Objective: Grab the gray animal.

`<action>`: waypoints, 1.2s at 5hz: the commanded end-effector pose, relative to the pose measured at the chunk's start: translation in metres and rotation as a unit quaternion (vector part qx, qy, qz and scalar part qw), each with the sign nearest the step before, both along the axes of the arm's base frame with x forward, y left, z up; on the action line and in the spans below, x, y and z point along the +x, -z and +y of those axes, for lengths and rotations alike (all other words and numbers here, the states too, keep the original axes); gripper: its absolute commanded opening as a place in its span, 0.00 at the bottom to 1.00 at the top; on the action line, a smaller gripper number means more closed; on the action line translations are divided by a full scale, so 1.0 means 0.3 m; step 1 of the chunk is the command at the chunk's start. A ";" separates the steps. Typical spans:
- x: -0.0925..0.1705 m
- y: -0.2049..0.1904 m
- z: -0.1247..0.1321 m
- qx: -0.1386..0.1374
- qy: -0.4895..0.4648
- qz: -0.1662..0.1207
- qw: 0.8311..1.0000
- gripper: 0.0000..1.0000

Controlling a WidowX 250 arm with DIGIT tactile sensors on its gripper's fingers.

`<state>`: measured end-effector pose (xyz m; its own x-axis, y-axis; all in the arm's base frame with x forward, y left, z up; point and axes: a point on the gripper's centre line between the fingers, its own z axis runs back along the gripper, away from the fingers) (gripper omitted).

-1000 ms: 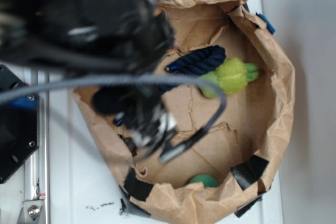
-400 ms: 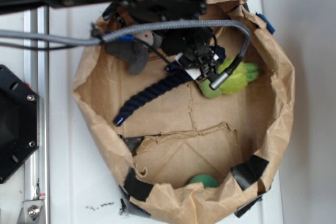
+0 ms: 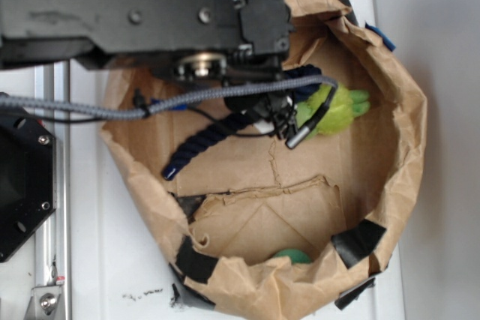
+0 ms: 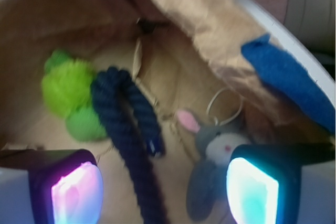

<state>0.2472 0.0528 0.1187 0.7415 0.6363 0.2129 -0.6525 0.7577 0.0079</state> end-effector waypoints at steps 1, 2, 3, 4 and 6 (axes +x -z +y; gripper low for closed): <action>0.012 0.014 -0.016 0.008 0.020 -0.017 1.000 1.00; 0.008 0.048 -0.034 0.015 0.027 -0.006 1.000 1.00; -0.003 0.072 -0.037 0.022 0.027 0.001 0.999 1.00; -0.023 0.084 -0.022 0.025 0.023 0.016 0.999 1.00; -0.023 0.084 -0.022 0.025 0.023 0.016 0.999 1.00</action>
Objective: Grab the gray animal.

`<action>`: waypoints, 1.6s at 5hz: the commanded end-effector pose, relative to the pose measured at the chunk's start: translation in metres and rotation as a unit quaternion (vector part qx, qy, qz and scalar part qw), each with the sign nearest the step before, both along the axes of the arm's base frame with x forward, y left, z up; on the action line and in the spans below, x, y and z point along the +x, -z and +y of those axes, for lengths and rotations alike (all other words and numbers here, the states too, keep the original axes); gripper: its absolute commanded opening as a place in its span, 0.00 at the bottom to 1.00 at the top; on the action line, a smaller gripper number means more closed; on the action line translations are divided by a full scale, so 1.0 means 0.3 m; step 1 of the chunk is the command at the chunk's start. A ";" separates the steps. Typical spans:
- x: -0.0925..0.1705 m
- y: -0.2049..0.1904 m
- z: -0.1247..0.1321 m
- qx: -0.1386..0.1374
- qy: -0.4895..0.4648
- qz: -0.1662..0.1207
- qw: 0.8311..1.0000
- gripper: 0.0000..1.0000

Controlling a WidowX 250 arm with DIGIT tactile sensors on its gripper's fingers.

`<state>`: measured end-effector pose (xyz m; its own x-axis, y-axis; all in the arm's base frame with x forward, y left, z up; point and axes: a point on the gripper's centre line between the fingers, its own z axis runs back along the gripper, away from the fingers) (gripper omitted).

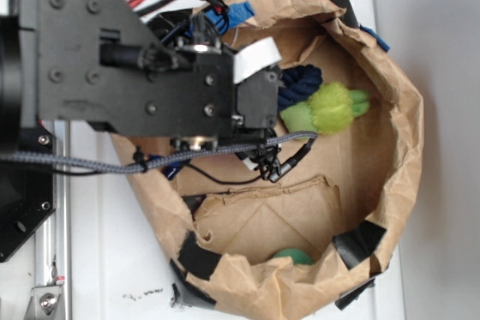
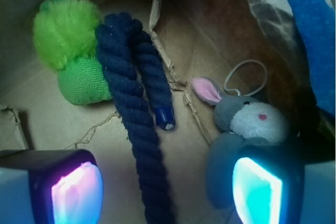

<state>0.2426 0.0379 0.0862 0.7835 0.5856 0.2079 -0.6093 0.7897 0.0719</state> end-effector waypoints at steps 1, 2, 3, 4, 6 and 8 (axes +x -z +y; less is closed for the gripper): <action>-0.023 -0.116 0.011 -0.024 0.039 -0.013 0.999 1.00; 0.000 -0.181 -0.012 -0.051 0.032 -0.027 0.998 1.00; 0.025 -0.214 -0.036 -0.069 0.021 -0.029 0.997 1.00; 0.050 -0.165 -0.039 -0.060 0.012 -0.030 0.998 1.00; 0.031 -0.079 0.001 -0.035 0.019 -0.027 0.999 1.00; -0.022 -0.121 0.089 -0.026 0.050 -0.020 0.998 1.00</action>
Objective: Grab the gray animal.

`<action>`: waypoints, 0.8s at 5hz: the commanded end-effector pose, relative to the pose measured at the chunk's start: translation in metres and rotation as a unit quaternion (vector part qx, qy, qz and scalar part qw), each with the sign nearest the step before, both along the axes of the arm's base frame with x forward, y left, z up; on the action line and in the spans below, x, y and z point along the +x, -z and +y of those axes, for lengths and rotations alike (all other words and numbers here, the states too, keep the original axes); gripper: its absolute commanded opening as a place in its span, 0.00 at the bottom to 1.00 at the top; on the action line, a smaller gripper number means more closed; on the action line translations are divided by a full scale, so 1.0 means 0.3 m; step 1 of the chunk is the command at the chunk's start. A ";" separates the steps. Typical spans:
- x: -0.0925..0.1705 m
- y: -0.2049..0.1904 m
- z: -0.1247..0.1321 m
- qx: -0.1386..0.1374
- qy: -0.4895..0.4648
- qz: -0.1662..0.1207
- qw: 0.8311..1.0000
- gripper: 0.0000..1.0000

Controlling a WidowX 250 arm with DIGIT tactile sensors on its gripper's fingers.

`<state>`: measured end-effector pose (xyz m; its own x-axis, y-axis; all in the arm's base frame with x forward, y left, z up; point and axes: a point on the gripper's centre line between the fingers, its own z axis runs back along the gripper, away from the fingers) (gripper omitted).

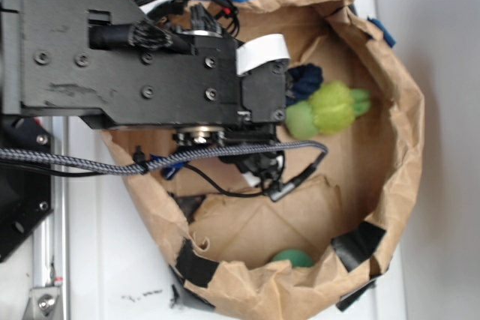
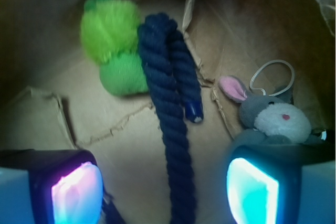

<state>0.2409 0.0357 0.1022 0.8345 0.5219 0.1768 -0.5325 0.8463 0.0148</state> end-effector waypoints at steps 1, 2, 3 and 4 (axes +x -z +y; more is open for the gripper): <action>-0.019 -0.081 0.135 0.016 -0.004 -0.008 1.000 1.00; -0.018 -0.078 0.157 0.029 -0.012 -0.005 1.000 1.00; -0.020 -0.054 0.182 0.037 -0.019 -0.001 0.999 1.00; -0.030 -0.004 0.201 0.045 -0.017 0.005 0.999 1.00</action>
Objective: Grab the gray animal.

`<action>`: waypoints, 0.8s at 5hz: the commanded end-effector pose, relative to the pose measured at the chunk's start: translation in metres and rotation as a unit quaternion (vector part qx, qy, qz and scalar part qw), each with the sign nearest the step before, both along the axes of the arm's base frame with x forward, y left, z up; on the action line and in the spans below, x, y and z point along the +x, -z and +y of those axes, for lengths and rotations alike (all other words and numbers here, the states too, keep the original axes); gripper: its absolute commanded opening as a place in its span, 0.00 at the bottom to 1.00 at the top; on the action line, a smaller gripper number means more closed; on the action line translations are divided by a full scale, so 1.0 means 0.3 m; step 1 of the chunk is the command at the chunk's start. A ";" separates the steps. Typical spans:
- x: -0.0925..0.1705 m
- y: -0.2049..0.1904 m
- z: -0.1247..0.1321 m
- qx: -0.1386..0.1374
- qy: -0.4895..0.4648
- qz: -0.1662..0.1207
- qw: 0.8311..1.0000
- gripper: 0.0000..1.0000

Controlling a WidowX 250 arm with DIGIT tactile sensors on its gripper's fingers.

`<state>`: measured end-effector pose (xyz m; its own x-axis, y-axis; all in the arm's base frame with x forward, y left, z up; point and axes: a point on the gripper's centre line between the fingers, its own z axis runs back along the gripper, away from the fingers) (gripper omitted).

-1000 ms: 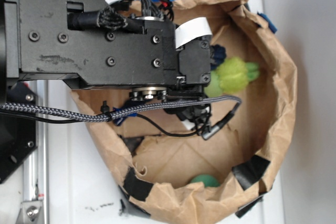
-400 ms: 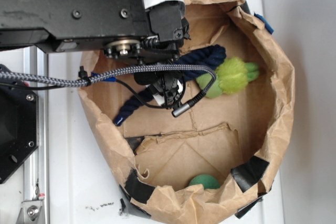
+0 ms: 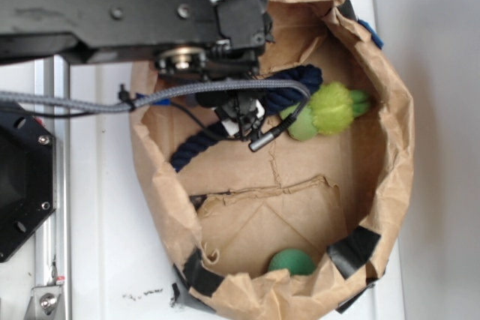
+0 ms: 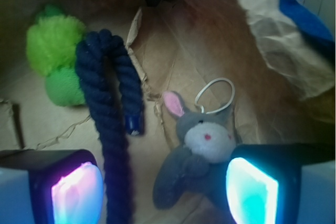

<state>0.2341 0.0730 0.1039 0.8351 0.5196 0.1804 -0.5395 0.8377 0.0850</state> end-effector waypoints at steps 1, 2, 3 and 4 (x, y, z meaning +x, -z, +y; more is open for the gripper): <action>-0.015 0.027 0.091 0.022 -0.012 -0.007 1.000 1.00; -0.017 0.022 0.102 0.022 -0.017 -0.003 1.000 1.00; -0.028 0.015 0.112 0.027 -0.026 -0.001 0.999 1.00; -0.047 0.007 0.116 0.029 -0.044 0.011 0.999 1.00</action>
<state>0.2207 0.0879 0.0847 0.8259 0.5453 0.1434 -0.5630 0.8112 0.1578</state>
